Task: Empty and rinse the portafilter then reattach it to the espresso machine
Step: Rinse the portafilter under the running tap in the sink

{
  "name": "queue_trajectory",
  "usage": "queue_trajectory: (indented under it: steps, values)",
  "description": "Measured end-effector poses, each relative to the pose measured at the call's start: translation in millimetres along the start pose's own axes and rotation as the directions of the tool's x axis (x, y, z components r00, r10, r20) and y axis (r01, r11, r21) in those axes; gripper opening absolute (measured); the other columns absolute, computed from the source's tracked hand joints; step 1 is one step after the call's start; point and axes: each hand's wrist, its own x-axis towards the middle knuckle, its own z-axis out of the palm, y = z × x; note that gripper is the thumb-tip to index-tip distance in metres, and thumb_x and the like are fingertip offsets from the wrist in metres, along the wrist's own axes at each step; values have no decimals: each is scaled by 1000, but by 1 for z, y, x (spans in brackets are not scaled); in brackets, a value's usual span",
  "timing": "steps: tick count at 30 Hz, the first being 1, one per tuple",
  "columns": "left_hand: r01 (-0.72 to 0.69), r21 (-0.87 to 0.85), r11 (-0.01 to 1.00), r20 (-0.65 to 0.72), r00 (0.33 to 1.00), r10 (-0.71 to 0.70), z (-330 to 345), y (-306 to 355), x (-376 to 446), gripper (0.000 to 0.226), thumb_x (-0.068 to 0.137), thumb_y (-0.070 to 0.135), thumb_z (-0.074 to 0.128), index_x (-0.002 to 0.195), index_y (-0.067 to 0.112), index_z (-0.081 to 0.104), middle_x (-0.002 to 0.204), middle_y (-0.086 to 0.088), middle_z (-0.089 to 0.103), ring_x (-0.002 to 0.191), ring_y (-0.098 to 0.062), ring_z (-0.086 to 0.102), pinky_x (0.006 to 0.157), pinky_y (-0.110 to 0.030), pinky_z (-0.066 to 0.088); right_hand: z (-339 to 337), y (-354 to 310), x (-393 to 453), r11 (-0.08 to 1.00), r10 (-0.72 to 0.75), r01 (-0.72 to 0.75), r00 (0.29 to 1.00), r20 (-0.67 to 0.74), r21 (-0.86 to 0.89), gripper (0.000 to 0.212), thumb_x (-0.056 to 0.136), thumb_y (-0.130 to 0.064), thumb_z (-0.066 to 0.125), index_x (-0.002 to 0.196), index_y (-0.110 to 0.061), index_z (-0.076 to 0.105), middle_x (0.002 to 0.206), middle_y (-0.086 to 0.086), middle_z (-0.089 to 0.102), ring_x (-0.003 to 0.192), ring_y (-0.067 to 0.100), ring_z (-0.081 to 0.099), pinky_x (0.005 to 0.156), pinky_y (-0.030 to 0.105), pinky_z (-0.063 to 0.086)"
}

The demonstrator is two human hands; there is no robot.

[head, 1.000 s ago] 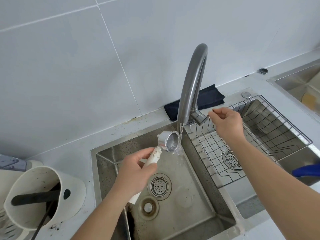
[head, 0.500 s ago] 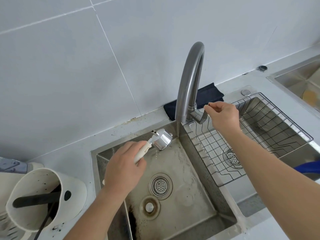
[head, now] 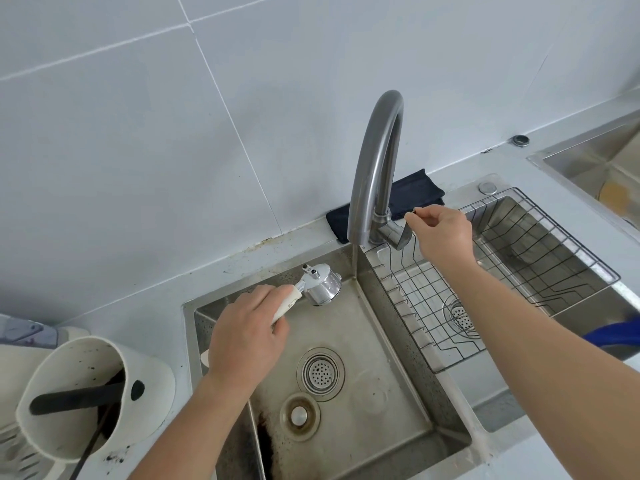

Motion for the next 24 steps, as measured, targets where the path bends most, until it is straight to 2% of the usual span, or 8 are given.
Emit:
queue_trajectory:
  steps: [5,12,21,24]
  values:
    - [3,10,1000,-14,1000,-3,-3,0,-1,50,68,4,74,115,19,68,94,6,69,72,-20,63,54,-35,53,0,-3,-4,1000,-6,6,1000,-10,-18,10,91,-33,65,95,-24,68,77,-15,65,65,3,57,56,18,43]
    - [12,16,1000,-28,1000,-11,-6,-1,-5,50,68,4,74,116,19,68,95,6,68,74,-20,63,55,-35,53,1,-4,-4,1000,8,-9,1000,-17,-27,16,91,-32,65,99,-19,71,77,-13,66,70,11,61,73,32,56]
    - [44,9,999,-30,999,-43,-11,0,-10,49,70,5,74,116,20,68,97,7,69,74,-19,63,58,-32,51,-1,-9,-6,999,13,-13,1000,-3,-40,15,91,-30,64,98,-18,70,85,-4,69,76,15,62,71,29,50]
    - [63,12,998,-31,998,-63,-14,1,-14,48,71,6,73,117,20,68,98,7,69,75,-18,63,62,-31,49,-2,-12,-7,999,19,-17,999,26,-52,10,92,-31,61,93,-22,66,82,-5,68,72,17,61,69,32,53]
